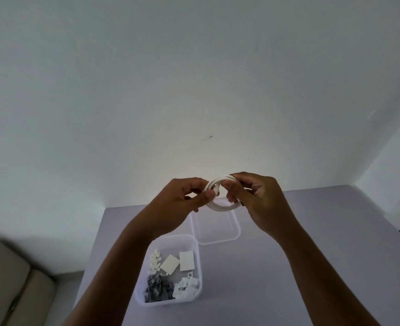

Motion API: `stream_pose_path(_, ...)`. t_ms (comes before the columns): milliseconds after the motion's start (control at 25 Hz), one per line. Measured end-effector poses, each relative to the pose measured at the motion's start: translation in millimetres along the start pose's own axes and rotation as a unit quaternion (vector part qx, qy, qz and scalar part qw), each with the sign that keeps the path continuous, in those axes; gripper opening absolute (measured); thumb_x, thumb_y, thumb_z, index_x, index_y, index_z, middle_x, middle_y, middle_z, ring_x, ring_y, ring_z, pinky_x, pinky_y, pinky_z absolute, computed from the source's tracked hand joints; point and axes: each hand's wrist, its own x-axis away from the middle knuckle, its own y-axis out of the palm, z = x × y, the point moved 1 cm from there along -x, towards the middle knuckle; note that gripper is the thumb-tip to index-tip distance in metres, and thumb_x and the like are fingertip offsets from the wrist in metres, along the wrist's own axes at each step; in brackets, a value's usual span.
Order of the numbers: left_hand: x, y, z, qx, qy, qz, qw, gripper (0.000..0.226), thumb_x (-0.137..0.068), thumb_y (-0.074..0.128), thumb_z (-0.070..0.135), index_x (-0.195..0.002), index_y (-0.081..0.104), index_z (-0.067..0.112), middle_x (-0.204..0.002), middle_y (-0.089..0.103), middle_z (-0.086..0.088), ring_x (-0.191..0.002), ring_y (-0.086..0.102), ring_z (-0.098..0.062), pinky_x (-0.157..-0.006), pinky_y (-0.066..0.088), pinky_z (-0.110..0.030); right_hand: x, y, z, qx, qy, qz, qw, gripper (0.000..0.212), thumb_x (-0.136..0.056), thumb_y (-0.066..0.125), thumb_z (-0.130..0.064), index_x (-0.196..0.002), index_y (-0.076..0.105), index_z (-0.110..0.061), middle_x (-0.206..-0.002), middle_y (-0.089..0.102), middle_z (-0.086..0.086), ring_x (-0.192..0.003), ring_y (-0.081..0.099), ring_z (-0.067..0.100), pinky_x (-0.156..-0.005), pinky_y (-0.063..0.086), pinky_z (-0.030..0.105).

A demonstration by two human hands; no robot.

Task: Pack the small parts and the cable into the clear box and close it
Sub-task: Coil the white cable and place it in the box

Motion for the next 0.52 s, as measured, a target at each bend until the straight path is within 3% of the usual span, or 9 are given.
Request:
stream_pose_path(160, 0.1, -2.7, -7.0, 0.12, -0.061, -0.022, 0.991, 0.028, -0.1, 0.048, 0.016, -0.089, 0.073, 0.011, -0.085, 0.07, -0.004, -0.08, 0.062, -0.016, -0.073, 0.052, -0.03, -2.8, -3.0, 4.7, -0.055, 0.033, -0.053, 0.997, 0.019, -0.092, 0.063, -0.029, -0.102, 0.07, -0.014, -0.077, 0.072, 0.0, -0.072, 0.068, 0.016, -0.061, 0.052, 0.021)
stream_pose_path(280, -1.6, 0.1, -11.0, 0.117, -0.056, -0.002, 0.992, 0.033, -0.092, 0.046, 0.031, -0.077, 0.07, 0.014, -0.075, 0.066, -0.002, -0.073, 0.06, -0.017, -0.069, 0.05, -0.032, -0.8, 7.3, 11.7, -0.061, 0.019, -0.04, 0.997, 0.018, -0.092, 0.066, -0.023, -0.105, 0.071, -0.011, -0.077, 0.073, 0.0, -0.071, 0.071, 0.02, -0.063, 0.055, 0.022)
stream_pose_path(400, 0.1, 0.9, -24.1, -0.027, -0.045, 0.027, 0.998, 0.047, -0.08, 0.064, 0.06, -0.072, 0.068, 0.014, -0.066, 0.063, -0.005, -0.062, 0.056, -0.018, -0.062, 0.045, -0.028, -0.5, 22.4, 26.3, -0.011, -0.007, -0.036, 0.999, 0.017, -0.094, 0.065, -0.022, -0.104, 0.074, -0.012, -0.081, 0.075, -0.002, -0.072, 0.071, 0.018, -0.065, 0.057, 0.022)
stream_pose_path(520, 4.4, -1.7, -48.1, -0.185, -0.038, 0.075, 0.979, 0.033, -0.073, 0.076, 0.053, -0.073, 0.069, 0.02, -0.064, 0.066, 0.004, -0.057, 0.059, -0.01, -0.056, 0.046, -0.018, 1.3, 40.0, 46.7, 0.015, 0.001, -0.061, 0.998, 0.017, -0.095, 0.064, -0.024, -0.101, 0.075, -0.012, -0.076, 0.073, -0.005, -0.069, 0.07, 0.013, -0.065, 0.054, 0.016)
